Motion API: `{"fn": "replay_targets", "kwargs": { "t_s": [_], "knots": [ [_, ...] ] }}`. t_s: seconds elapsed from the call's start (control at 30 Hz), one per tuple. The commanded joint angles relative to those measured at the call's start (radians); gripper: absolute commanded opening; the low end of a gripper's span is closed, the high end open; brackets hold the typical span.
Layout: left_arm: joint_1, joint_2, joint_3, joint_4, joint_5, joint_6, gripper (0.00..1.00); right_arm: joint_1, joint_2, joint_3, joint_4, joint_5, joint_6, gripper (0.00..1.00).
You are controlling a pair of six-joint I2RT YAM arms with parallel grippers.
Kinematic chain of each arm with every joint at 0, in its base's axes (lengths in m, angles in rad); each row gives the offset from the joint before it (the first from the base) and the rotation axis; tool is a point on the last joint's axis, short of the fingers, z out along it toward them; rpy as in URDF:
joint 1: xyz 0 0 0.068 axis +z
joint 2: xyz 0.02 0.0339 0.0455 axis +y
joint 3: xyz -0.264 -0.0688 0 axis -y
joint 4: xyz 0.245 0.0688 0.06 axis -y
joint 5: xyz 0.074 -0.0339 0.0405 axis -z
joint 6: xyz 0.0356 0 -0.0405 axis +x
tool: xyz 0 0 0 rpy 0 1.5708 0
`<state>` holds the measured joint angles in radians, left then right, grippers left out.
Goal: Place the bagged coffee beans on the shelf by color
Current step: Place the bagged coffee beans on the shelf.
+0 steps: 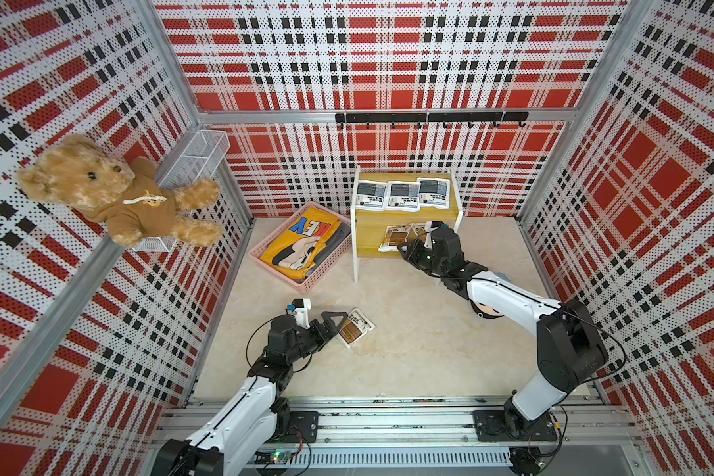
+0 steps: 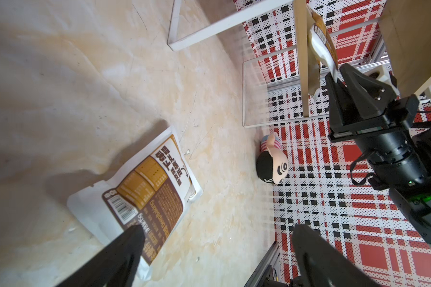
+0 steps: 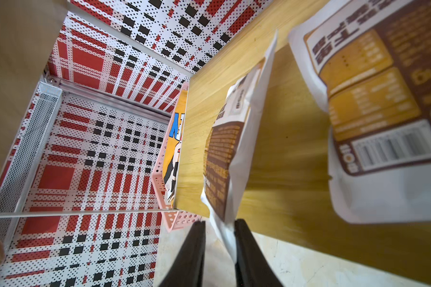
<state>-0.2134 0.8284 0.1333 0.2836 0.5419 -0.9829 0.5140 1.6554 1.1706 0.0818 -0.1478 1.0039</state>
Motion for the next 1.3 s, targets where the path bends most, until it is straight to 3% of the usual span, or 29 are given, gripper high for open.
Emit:
{"fn": "replay_targets", "kwargs": {
  "t_s": [0.0,0.17,0.57,0.77,0.9,1.07,1.27],
  "knots": [
    [0.008,-0.02,-0.017,0.01,0.006,0.011,0.99,-0.006,-0.044,-0.015,-0.01,0.031,-0.009,0.3],
    [0.007,-0.027,-0.018,0.006,0.007,0.008,0.99,-0.006,-0.066,-0.028,-0.01,0.047,-0.011,0.43],
    [0.007,-0.041,-0.018,0.001,0.006,0.0,0.99,-0.003,-0.157,-0.109,-0.017,0.039,0.018,0.52],
    [0.005,-0.057,-0.017,0.0,0.006,-0.009,0.99,0.034,-0.211,-0.141,-0.056,0.05,-0.01,0.51],
    [0.0,-0.067,-0.01,-0.001,-0.001,-0.013,0.99,0.077,-0.206,-0.112,-0.105,0.054,-0.048,0.4],
    [-0.008,-0.068,-0.004,-0.003,-0.005,-0.016,0.99,0.096,-0.171,-0.095,-0.082,0.047,-0.046,0.08],
    [-0.007,-0.079,0.009,-0.037,-0.01,-0.001,0.99,0.11,-0.103,-0.016,-0.087,0.06,-0.069,0.03]
  ]
}}
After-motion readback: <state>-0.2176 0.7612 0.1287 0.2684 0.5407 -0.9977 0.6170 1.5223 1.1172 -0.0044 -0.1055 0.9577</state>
